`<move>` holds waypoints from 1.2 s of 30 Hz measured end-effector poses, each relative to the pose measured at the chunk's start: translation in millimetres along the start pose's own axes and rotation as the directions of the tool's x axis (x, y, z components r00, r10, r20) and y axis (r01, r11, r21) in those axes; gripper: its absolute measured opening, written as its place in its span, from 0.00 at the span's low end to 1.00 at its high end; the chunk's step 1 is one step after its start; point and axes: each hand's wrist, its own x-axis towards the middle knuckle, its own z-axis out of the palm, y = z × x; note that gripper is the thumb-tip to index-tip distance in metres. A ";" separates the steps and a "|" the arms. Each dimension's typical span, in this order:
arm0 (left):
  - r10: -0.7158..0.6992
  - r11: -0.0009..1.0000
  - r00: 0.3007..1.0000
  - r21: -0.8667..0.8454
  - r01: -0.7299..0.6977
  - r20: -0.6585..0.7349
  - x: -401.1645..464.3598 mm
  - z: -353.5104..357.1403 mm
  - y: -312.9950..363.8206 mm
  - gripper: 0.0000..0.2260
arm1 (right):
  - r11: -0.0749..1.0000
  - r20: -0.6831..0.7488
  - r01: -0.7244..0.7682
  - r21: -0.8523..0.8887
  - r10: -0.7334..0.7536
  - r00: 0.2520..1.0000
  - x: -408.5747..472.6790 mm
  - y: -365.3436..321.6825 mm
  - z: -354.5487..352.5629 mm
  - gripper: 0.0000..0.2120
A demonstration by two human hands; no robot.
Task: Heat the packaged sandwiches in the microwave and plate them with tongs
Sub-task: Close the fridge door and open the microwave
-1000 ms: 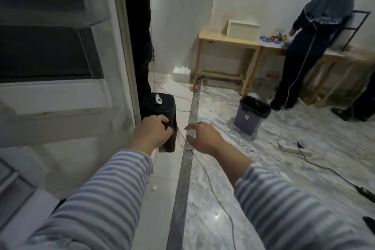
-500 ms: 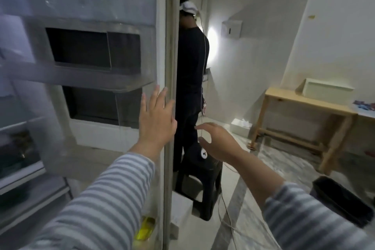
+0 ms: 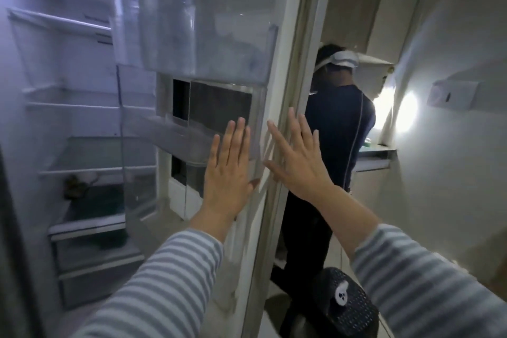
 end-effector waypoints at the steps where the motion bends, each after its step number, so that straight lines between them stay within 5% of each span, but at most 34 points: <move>1: -0.015 0.999 1.000 0.049 0.014 0.016 -0.1 2.2 -0.8 0.53 | 0.998 -0.031 0.057 -0.020 -0.057 0.998 5.8 2.2 6.6 0.36; 5: -0.039 0.981 0.999 0.189 0.033 0.030 1.1 2.9 -2.9 0.55 | 0.981 -0.098 0.194 -0.004 -0.193 0.976 18.9 6.9 31.6 0.37; 18: 0.004 0.985 0.995 0.173 -0.020 0.097 -7.5 -10.7 -31.1 0.55 | 0.986 -0.177 0.156 -0.052 -0.163 0.971 14.0 -26.5 27.9 0.41; 36: 0.045 0.992 0.991 -0.123 -0.029 0.127 -55.2 -58.1 -201.8 0.57 | 0.994 -0.069 -0.014 -0.107 0.006 0.998 22.5 -233.1 -10.8 0.41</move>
